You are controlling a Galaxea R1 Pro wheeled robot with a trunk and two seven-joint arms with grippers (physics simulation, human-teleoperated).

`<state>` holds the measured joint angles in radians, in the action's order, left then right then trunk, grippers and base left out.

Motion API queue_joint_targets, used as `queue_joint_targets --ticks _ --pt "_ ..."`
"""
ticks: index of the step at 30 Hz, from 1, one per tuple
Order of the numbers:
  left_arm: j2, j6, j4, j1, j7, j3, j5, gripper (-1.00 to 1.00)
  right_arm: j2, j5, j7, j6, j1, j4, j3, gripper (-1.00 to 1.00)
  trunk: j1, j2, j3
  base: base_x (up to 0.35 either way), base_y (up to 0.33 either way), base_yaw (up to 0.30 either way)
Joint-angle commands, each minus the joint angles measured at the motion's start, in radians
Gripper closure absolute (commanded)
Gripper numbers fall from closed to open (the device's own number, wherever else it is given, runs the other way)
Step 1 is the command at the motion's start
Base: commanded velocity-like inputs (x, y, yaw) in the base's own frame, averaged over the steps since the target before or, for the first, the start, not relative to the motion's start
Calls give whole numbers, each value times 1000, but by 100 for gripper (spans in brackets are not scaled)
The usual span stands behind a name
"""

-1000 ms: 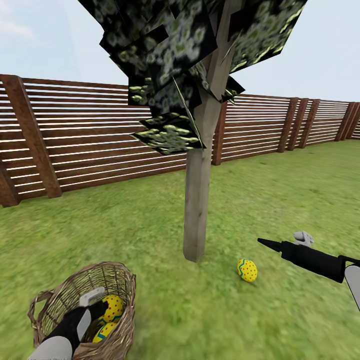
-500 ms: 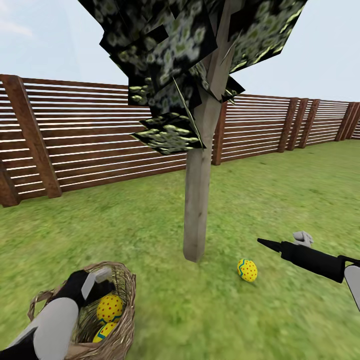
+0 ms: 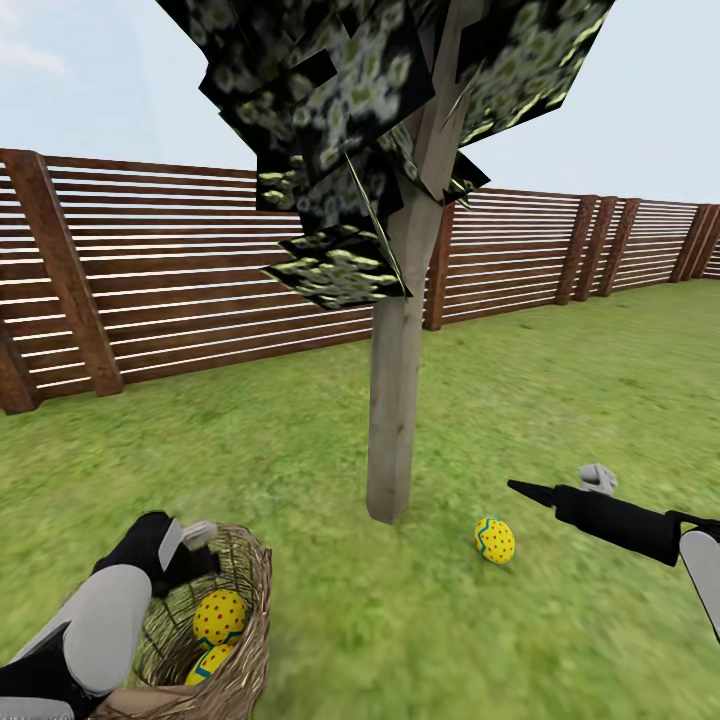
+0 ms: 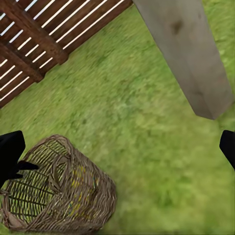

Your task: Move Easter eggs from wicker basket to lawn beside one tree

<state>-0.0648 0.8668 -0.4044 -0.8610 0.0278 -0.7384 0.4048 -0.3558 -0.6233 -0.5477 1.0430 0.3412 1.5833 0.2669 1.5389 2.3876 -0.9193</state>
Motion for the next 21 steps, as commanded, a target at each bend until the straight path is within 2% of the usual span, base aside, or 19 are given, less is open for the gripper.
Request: queue_joint_targets --ticks 1,4,7,13,21 --pt "0 7 -1 -5 2 -6 2 -100 0 7 -9 4 1 0 1 -100 0 0 -1 0 0 0" --pt "-1 15 1 -19 0 -6 7 -100 1 7 -9 4 1 0 0 -100 0 0 -1 0 0 0" --pt "-6 21 0 -34 -2 -6 10 -100 1 7 -9 4 1 0 -1 -100 11 21 -10 0 0 0" --pt "-33 22 0 -45 -4 -6 11 -100 1 7 -9 4 1 0 -2 -100 34 63 -29 0 0 0" --pt "-43 21 5 -50 -4 -7 10 -100 1 8 -9 4 1 0 -6 -100 62 113 -55 0 0 0"
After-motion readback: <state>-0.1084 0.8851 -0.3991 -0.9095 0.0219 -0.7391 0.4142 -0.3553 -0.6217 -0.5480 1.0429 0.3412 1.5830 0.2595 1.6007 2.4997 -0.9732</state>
